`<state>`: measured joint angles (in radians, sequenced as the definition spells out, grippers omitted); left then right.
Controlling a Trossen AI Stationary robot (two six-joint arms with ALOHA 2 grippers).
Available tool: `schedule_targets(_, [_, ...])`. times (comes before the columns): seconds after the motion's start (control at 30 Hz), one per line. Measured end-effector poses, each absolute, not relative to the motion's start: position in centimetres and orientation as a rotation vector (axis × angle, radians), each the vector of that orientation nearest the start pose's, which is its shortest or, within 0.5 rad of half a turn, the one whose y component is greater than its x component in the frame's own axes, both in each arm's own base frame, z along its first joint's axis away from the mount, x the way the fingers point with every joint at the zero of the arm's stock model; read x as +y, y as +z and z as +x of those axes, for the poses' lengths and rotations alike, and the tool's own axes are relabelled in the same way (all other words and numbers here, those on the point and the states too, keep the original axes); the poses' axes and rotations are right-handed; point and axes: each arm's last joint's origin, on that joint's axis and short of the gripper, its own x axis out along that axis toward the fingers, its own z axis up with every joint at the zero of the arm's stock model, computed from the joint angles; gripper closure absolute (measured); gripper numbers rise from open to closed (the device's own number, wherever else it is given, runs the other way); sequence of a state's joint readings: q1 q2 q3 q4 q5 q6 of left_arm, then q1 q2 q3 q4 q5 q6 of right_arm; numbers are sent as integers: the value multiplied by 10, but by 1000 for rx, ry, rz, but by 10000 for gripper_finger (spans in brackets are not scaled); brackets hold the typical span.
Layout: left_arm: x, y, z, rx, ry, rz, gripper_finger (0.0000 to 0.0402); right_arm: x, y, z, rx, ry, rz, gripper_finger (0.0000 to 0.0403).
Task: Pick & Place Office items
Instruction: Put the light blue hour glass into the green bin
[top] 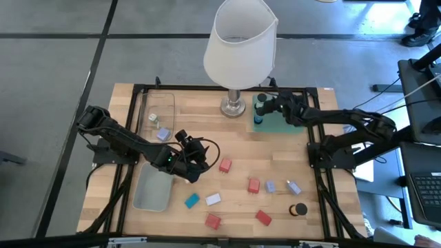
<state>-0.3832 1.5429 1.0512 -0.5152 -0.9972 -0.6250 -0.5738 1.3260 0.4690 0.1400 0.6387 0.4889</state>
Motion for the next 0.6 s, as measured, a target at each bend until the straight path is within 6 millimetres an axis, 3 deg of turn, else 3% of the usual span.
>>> schedule_targets(0.4, [-90,234,288,572,765,83,208,-147,152,188,422,-1265,417,194])
schedule_targets(0.6, [-90,234,288,574,765,84,208,-147,152,189,436,-1247,400,151])
